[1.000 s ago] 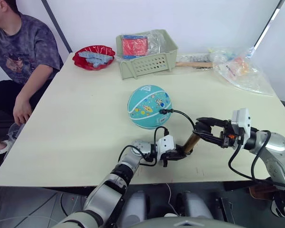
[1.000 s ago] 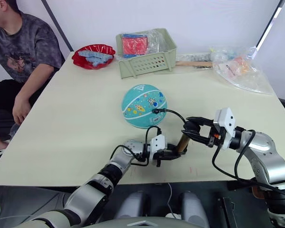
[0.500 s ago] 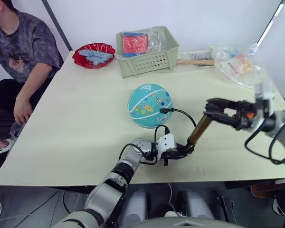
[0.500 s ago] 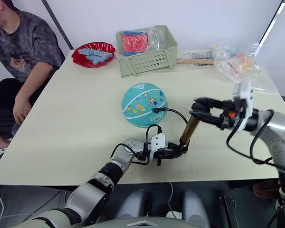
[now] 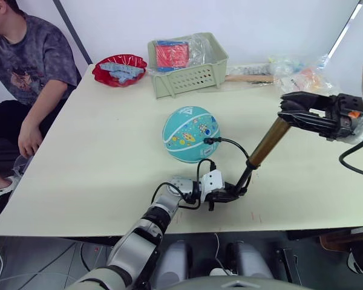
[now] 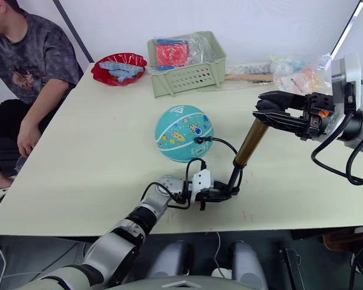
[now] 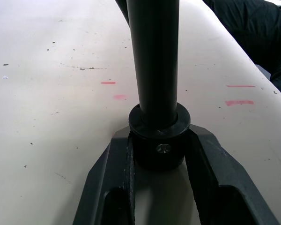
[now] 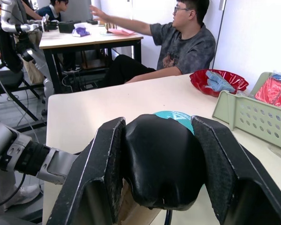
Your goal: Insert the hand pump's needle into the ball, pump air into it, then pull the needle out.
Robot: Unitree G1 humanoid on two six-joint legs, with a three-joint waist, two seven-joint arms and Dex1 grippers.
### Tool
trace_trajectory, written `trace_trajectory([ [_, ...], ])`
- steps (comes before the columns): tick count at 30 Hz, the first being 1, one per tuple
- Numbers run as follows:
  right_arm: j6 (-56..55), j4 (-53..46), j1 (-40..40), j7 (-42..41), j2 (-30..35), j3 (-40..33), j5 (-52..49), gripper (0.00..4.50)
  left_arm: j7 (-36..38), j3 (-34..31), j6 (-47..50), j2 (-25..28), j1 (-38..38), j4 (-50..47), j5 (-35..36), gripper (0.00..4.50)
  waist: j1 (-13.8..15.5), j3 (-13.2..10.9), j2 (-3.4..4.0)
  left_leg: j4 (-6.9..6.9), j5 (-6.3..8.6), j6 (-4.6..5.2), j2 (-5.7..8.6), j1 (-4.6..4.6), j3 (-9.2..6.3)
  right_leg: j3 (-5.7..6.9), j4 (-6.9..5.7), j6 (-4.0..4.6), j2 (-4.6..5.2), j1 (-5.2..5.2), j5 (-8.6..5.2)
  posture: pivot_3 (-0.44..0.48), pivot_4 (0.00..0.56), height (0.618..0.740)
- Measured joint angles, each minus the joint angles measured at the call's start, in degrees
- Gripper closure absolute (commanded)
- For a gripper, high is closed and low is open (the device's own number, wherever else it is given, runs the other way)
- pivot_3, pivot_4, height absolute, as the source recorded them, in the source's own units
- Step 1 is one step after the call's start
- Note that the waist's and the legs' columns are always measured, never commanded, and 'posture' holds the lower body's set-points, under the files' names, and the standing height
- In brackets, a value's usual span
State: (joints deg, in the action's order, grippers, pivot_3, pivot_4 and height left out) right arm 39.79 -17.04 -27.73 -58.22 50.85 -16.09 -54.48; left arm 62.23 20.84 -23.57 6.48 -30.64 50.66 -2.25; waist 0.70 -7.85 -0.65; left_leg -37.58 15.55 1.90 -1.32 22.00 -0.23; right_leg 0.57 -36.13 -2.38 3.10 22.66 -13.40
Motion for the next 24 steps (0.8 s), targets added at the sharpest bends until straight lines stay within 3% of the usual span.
trace_trajectory([
  [5,-3.3,-3.5,4.2,-0.2,-1.4,0.0,1.8,2.75,-0.1,0.0,0.0,0.0,0.1,0.0,-0.3,3.43,0.0,0.1,-0.03,0.0,0.0,0.0,0.0,-0.07,-0.01,0.0,-0.01,0.0,-0.02,-0.08,-0.01,0.0,0.15,0.738],
  [11,-12.5,-6.0,12.6,1.5,-9.1,5.2,9.9,2.75,-1.1,0.0,0.0,0.2,0.8,0.0,-0.9,3.43,-0.1,0.6,-0.3,0.0,0.0,0.0,-0.03,-0.26,0.01,-0.03,-0.08,-0.01,-0.07,-0.2,-0.02,0.0,0.15,0.738],
  [24,-25.7,0.7,21.0,-0.3,-13.1,16.5,24.0,2.75,-1.3,0.0,0.1,0.0,1.1,0.0,-1.4,3.43,0.0,1.0,-0.52,0.0,0.0,0.0,-0.02,-0.28,0.01,-0.03,-0.08,0.02,-0.08,-0.2,-0.04,0.0,0.15,0.738],
])
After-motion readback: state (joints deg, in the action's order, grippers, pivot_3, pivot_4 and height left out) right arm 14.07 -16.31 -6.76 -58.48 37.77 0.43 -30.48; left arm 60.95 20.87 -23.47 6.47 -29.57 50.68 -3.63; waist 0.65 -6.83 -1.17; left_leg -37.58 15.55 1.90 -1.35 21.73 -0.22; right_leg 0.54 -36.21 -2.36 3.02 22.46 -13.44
